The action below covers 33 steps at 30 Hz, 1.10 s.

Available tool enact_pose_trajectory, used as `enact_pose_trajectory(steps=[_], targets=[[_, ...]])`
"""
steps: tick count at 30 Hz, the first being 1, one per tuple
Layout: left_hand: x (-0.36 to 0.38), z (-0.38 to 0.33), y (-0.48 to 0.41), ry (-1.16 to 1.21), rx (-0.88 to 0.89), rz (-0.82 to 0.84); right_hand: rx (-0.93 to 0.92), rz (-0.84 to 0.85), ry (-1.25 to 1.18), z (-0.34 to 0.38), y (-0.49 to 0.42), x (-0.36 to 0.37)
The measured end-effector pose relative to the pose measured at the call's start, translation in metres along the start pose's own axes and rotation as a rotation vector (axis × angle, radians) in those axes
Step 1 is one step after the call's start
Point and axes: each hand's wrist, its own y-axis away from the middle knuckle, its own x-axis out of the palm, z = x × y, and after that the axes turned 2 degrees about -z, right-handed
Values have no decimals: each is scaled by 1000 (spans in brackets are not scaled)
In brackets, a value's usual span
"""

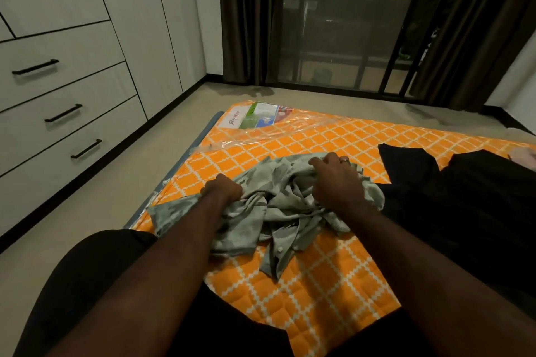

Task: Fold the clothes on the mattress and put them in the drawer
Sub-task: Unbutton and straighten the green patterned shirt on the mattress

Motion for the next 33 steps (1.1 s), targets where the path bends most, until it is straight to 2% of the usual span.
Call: enact_pose_trajectory(steps=[4,10,14,17,19,21,24,26,29,33], targets=[[0,-4,2,113,80,86,-72,12,-212,19,2,1],[0,-7,6,690,-56,356,-128,49,-287,33,10,3],[-8,-14,22,925,-92,453,-147,-6,-355,38,16,0],[-4,-22,34,830,57,382,-147,-87,-371,42,16,-4],[-2,-30,41,623,235,344,-138,-142,-404,46,15,-10],[-5,-39,47,338,468,209,-160,-153,-438,49,16,-15],[-11,-46,54,57,695,44,-211,-65,-427,51,18,-15],[-10,-44,53,59,740,-18,-232,28,-352,53,17,-10],[-13,-39,51,233,725,-120,-206,142,-290,59,12,-8],[-23,-36,45,230,810,-245,-188,188,-252,70,3,-12]])
